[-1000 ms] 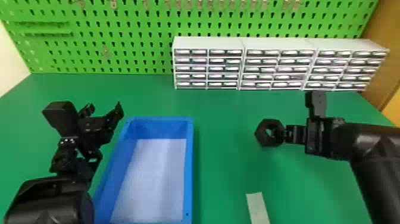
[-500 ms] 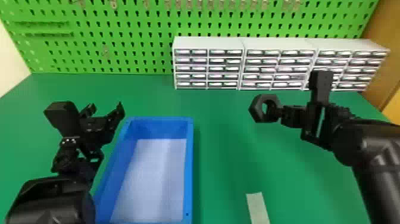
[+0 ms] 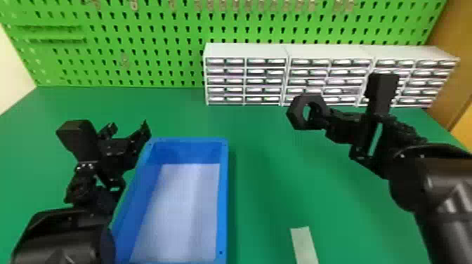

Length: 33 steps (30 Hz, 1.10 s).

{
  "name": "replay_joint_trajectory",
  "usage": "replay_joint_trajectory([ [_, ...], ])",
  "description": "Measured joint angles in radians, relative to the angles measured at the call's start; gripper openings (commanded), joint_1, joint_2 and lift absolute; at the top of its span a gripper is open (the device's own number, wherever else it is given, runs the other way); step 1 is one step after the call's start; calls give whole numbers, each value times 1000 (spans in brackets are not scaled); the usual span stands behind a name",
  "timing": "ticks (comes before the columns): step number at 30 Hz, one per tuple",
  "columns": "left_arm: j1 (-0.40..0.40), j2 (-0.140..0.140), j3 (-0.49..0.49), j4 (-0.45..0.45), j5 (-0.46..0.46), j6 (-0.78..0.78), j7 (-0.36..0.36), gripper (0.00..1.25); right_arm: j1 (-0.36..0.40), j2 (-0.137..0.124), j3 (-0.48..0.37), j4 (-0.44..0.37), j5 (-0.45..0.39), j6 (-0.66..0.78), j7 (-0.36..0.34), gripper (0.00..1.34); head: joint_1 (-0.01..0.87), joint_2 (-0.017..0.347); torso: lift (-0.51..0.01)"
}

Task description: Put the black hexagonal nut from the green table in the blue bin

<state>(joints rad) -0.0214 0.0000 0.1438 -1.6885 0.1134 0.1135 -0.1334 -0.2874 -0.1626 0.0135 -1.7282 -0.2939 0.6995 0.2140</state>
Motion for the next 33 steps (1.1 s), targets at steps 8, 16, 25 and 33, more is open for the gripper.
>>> replay_joint_trajectory([
  [8, -2, 0, -2, 3, 3, 0, 1, 812, 41, 0, 21, -13, -5, -148, 1, 462, 686, 51, -97],
  [16, -2, 0, -1, 5, 2, -1, 2, 812, 69, -4, 38, -14, 20, -269, 4, 463, 686, 51, -97],
  [25, -3, 0, -3, 7, 2, -4, 3, 812, 54, -22, 79, -13, 28, -277, 44, 463, 686, 51, -97],
  [33, -5, 0, -5, 9, 2, -7, 5, 812, 39, -8, 100, -11, 27, -253, 73, 463, 686, 51, -97],
])
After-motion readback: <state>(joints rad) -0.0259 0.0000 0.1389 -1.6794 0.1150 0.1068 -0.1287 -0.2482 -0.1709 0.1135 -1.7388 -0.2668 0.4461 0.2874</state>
